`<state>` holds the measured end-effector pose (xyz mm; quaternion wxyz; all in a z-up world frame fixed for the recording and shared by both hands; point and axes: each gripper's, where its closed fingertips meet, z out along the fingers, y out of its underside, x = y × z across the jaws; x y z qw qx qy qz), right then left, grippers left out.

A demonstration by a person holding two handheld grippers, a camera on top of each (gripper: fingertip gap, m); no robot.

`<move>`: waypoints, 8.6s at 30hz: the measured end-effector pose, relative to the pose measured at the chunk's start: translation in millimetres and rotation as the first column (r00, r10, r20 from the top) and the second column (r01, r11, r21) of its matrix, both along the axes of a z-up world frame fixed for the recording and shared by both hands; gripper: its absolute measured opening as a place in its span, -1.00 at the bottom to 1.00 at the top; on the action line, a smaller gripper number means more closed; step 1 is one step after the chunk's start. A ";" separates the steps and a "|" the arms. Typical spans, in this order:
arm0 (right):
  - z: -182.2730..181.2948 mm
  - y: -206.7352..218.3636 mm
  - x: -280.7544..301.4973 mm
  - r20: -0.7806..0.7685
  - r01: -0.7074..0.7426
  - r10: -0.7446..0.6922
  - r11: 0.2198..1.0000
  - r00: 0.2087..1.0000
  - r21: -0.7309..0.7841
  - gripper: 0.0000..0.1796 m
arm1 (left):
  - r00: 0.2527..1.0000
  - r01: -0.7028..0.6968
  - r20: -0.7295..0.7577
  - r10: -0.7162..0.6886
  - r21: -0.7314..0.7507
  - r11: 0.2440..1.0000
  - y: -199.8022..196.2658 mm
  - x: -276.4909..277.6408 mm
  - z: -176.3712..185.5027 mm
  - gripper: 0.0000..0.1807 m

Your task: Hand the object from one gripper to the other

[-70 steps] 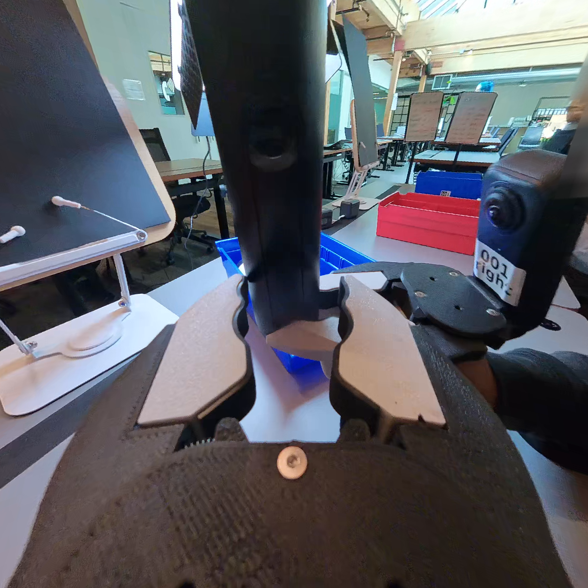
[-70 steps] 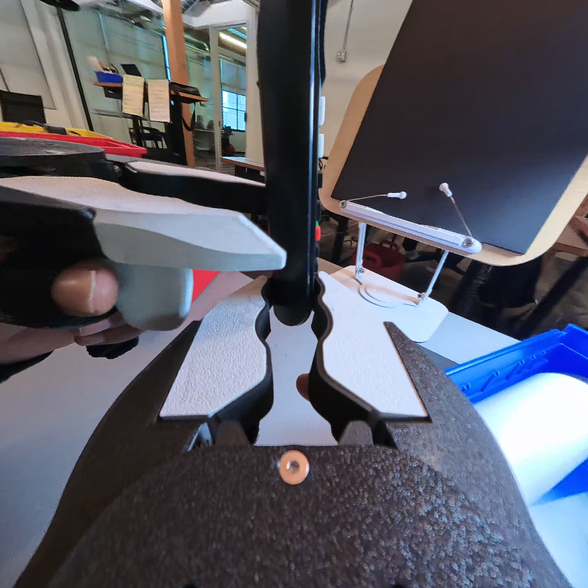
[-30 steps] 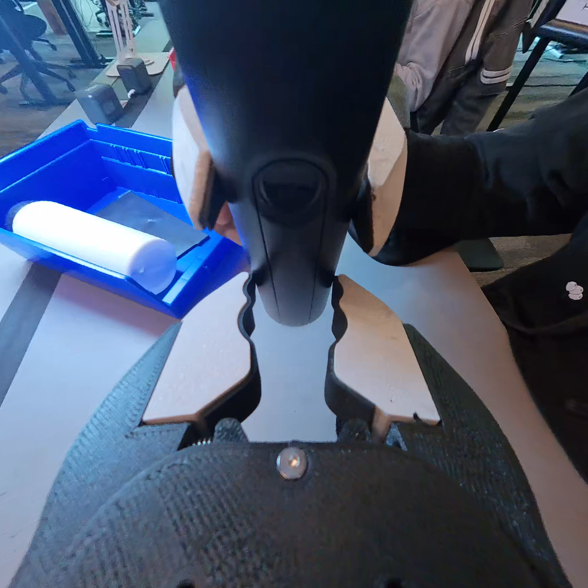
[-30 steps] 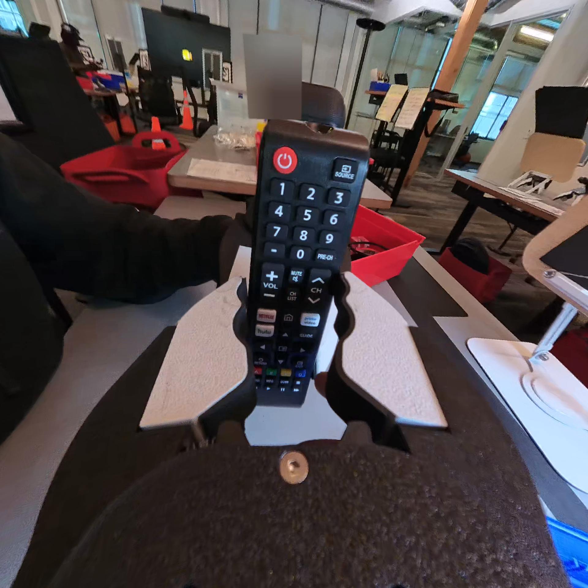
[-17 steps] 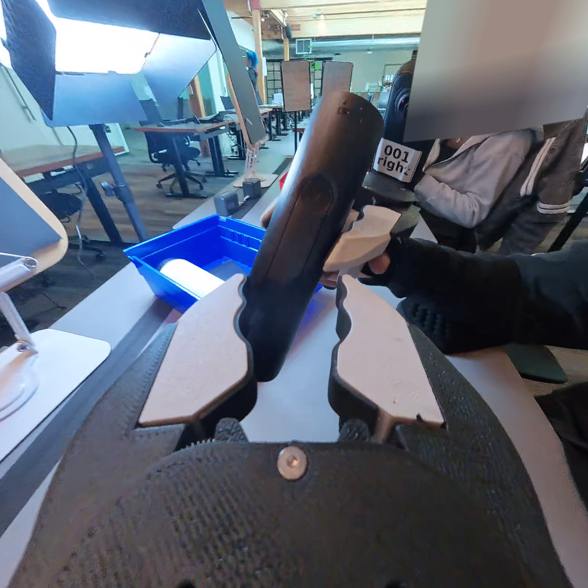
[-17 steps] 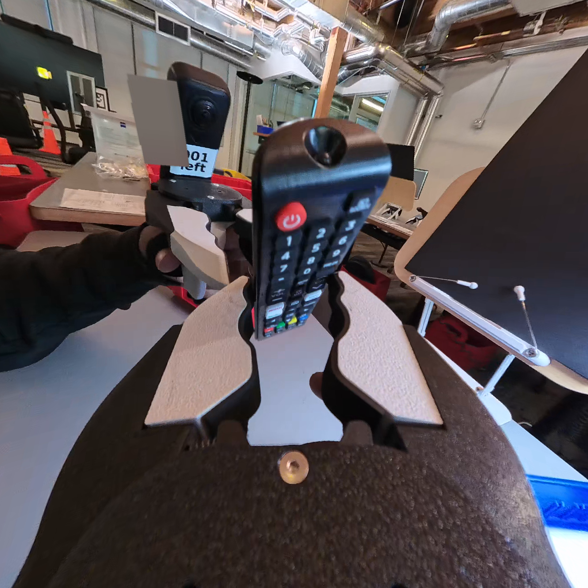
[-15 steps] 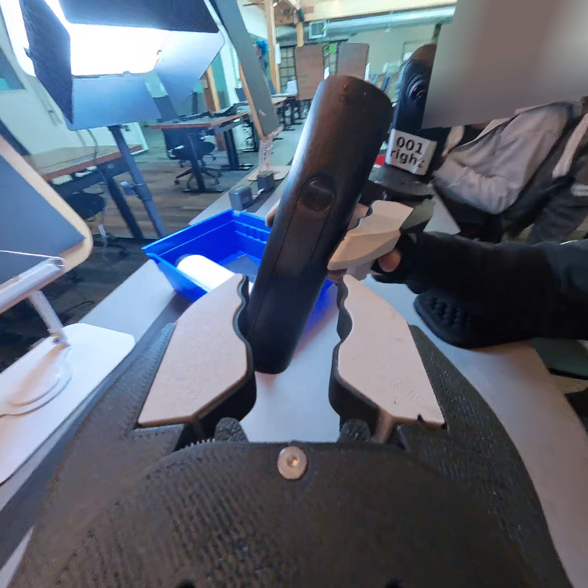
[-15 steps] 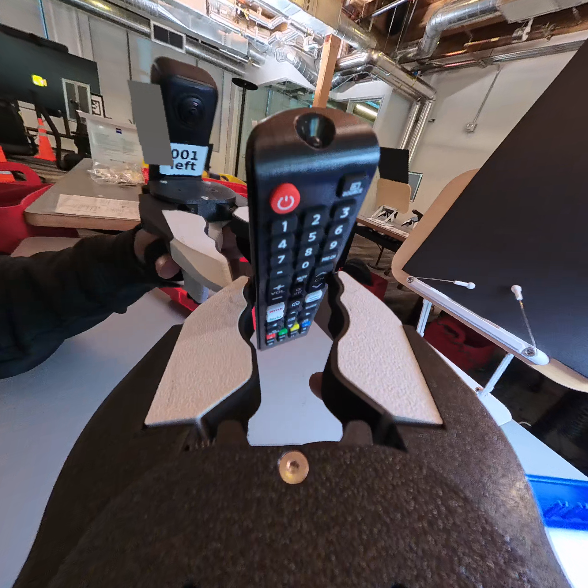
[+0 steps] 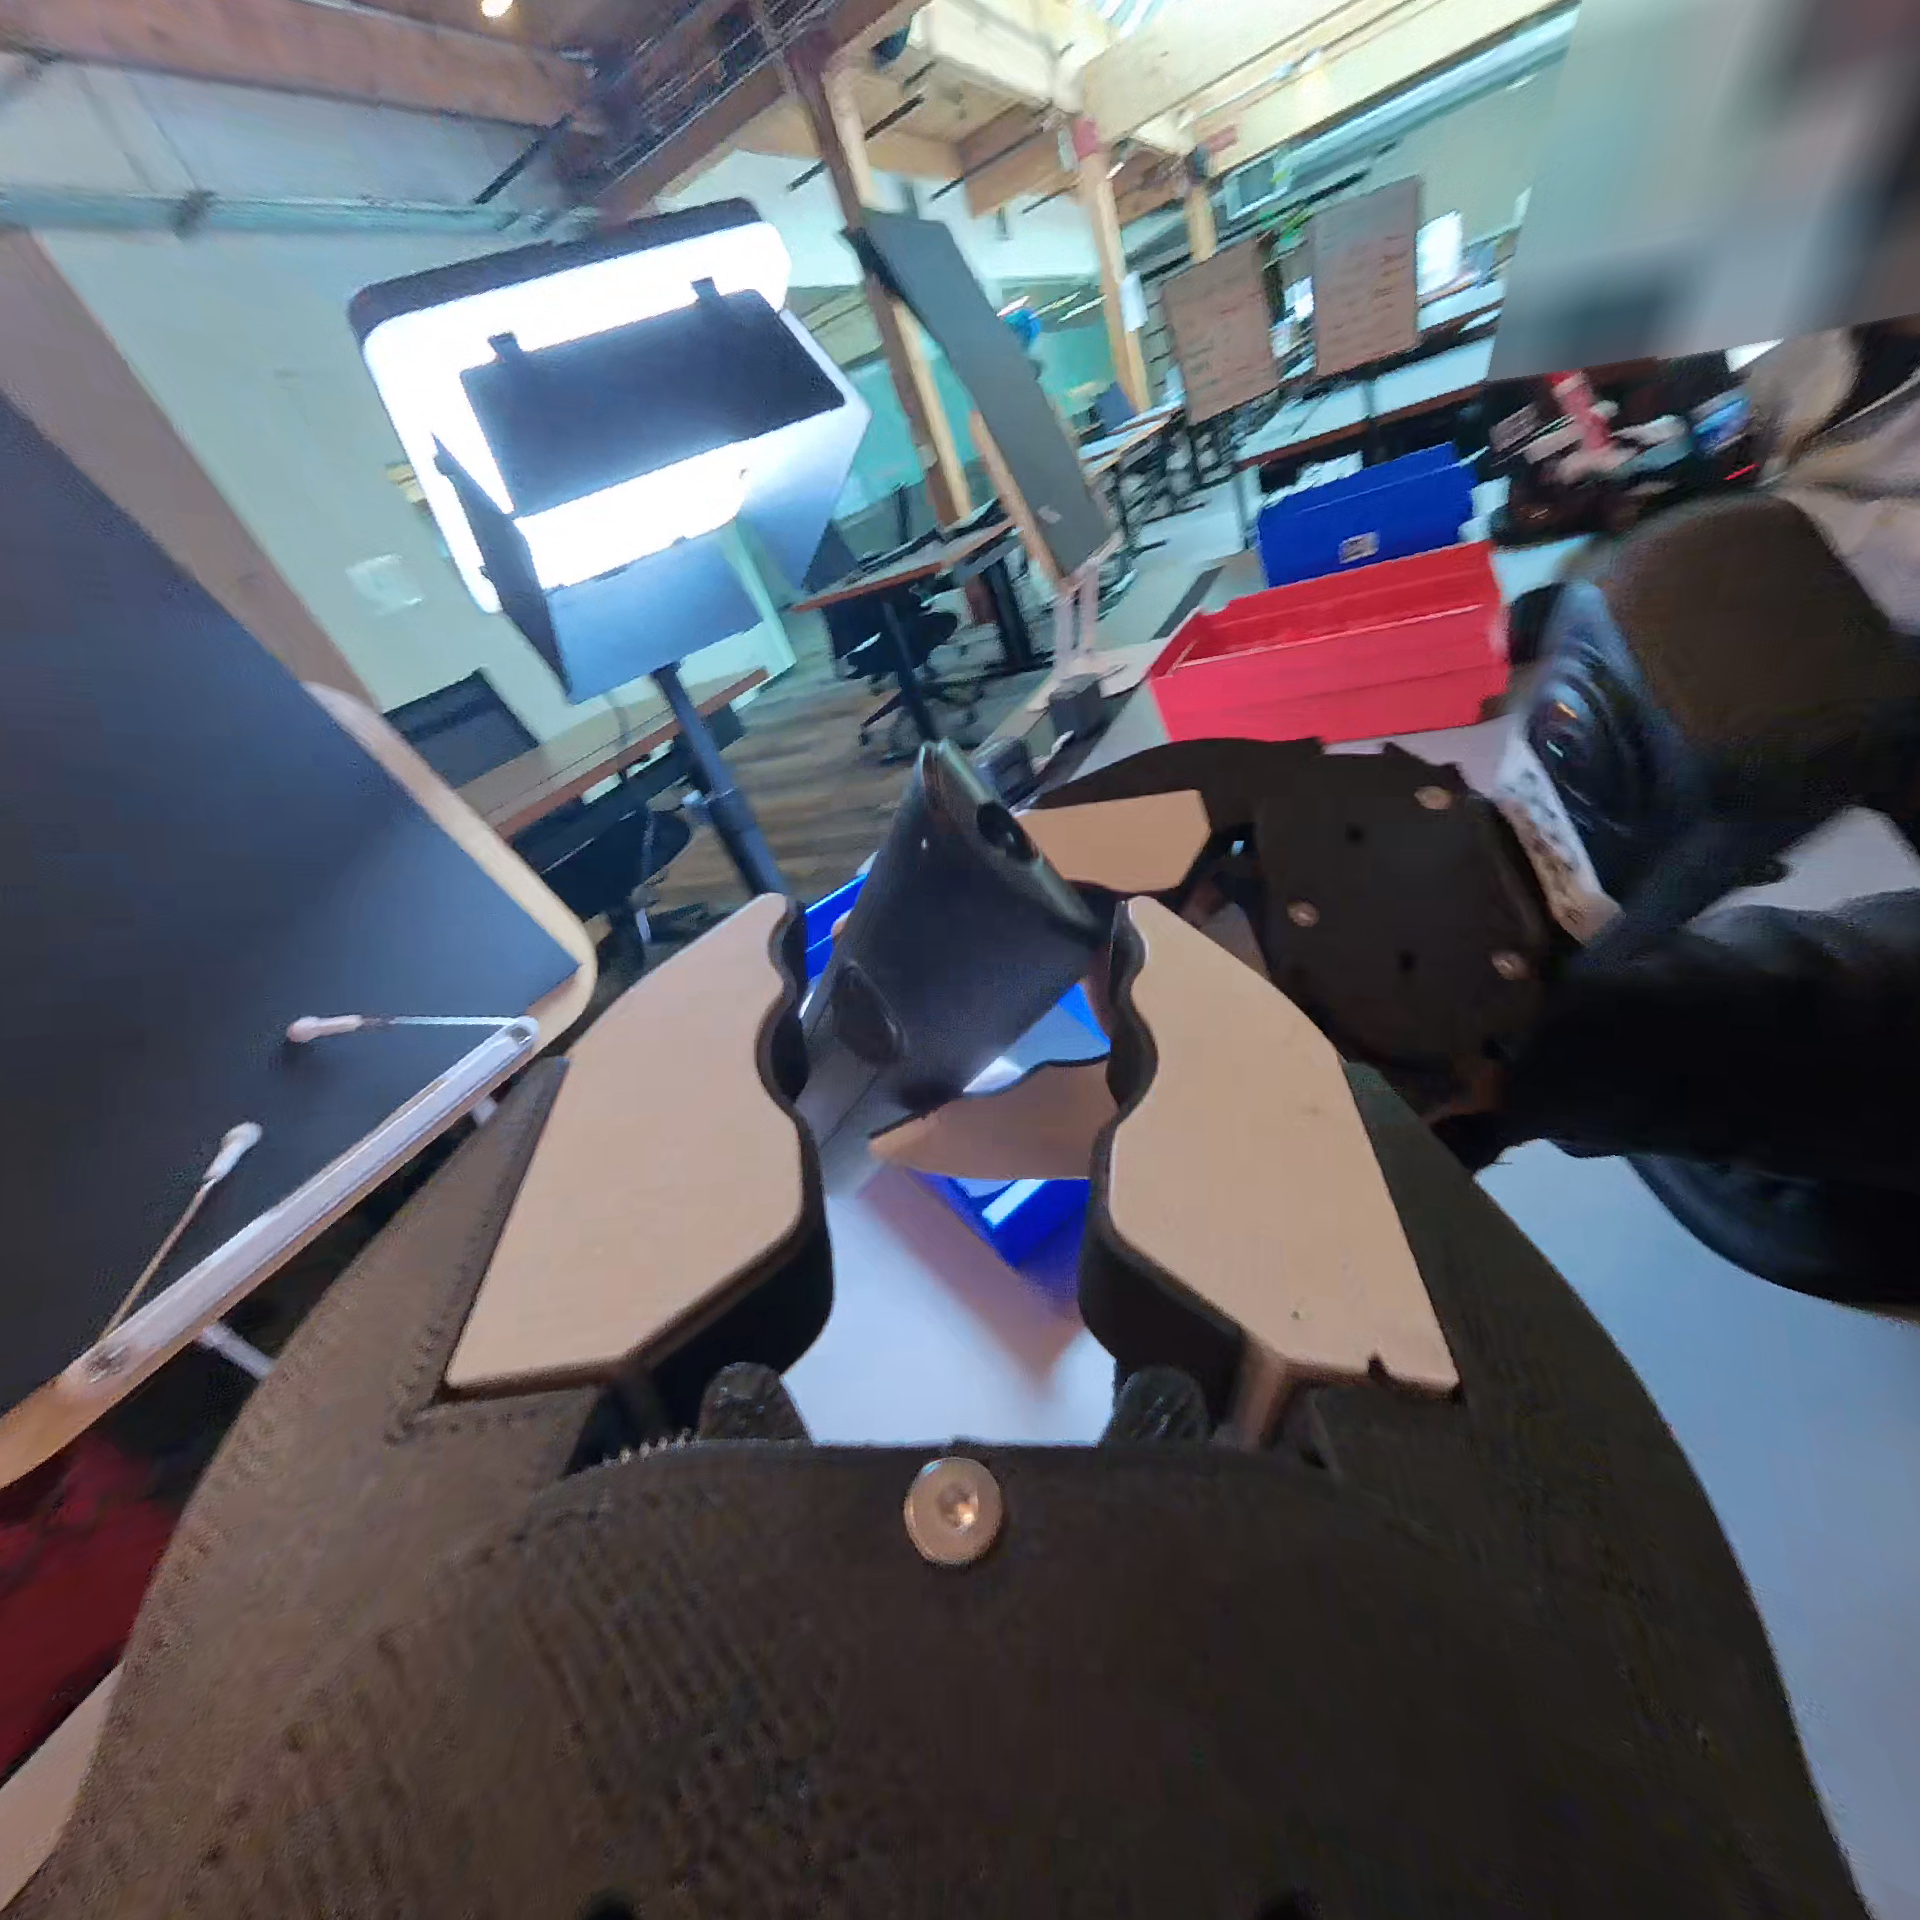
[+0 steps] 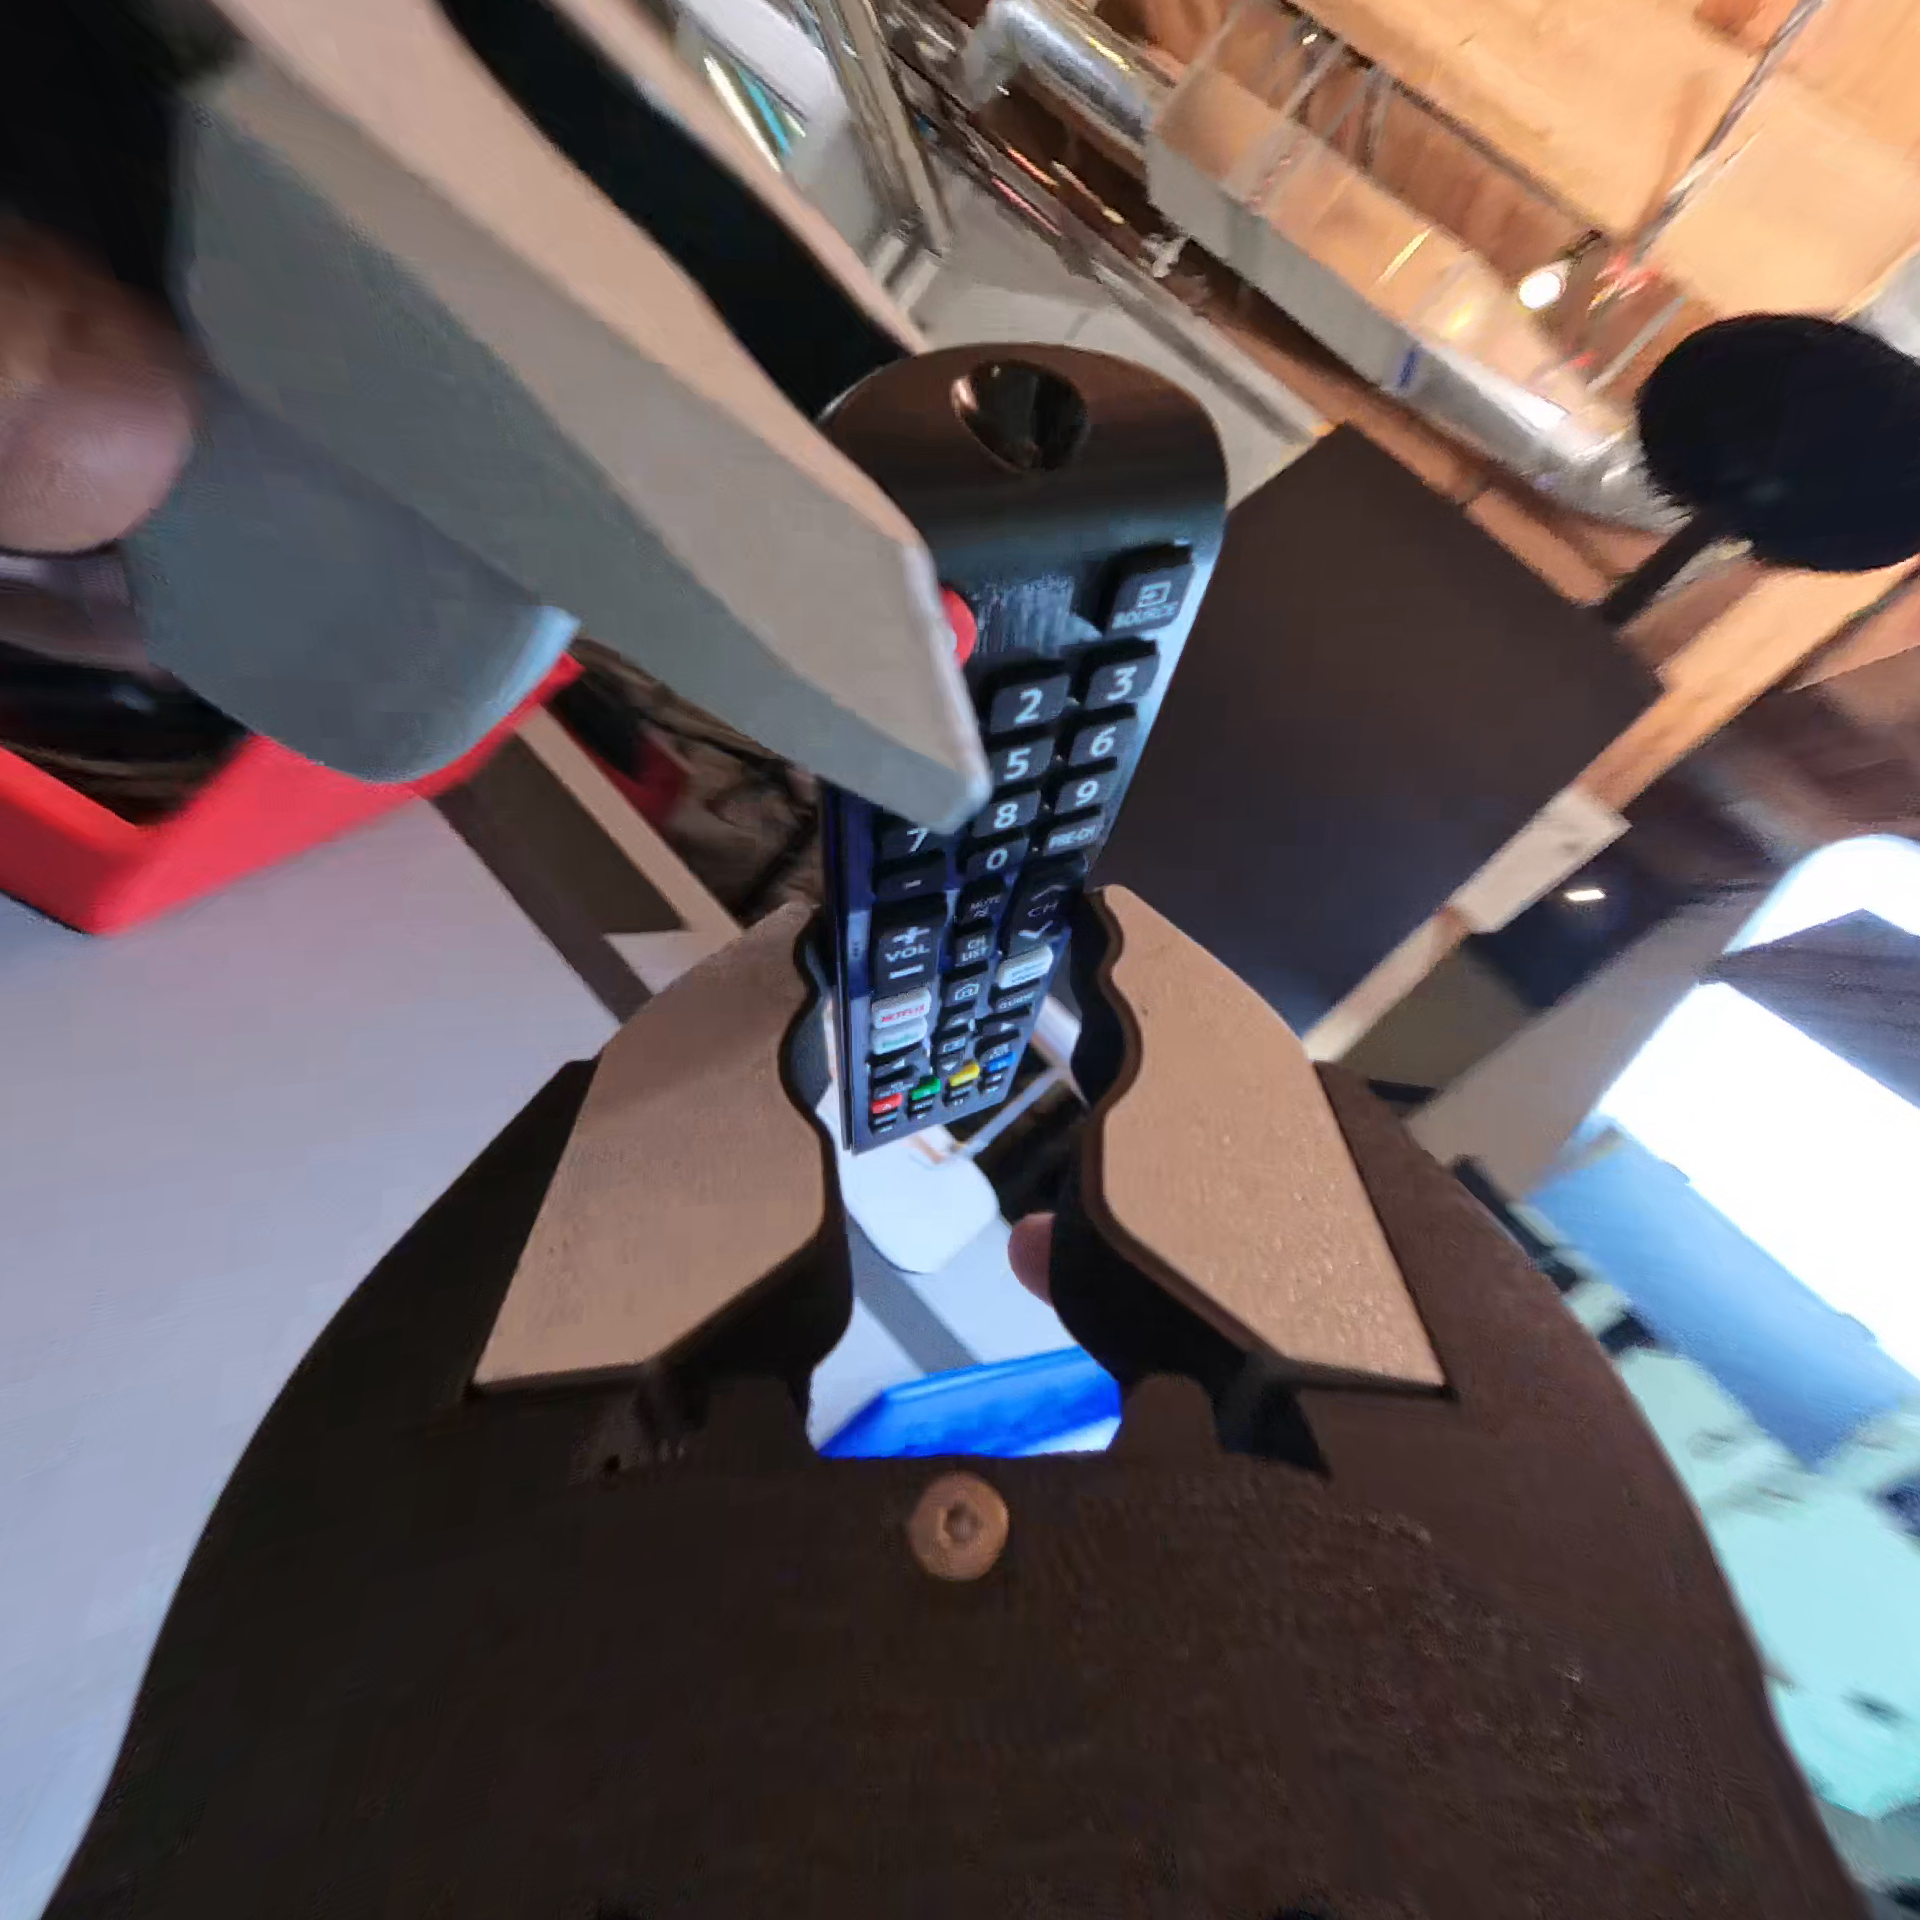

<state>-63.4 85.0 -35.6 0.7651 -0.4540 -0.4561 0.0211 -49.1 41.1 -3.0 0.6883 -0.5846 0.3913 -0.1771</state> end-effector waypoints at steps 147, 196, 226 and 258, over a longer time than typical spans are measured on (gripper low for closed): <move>48.1 -53.8 57.3 0.078 -0.420 0.450 0.873 0.889 -0.249 -0.51 | 0.912 0.283 -0.297 -0.282 -0.043 0.958 -17.7 -47.6 -37.7 -0.73; -135.8 200.2 206.0 0.298 0.290 -0.526 -0.100 0.797 -0.952 -0.44 | 0.994 0.078 0.094 -0.063 -0.164 0.983 -77.3 -86.1 -99.7 -0.68; -121.9 224.3 167.7 0.172 0.300 -0.446 0.235 0.878 -0.925 -0.35 | 0.978 -0.137 0.143 0.155 -0.129 0.982 -89.5 -172.9 -131.0 -0.68; -86.1 3.3 79.5 -0.439 -0.396 0.174 0.778 0.881 -0.487 -0.60 | 0.878 -0.474 -0.226 0.422 -0.537 0.698 -14.5 -329.1 -82.6 -0.66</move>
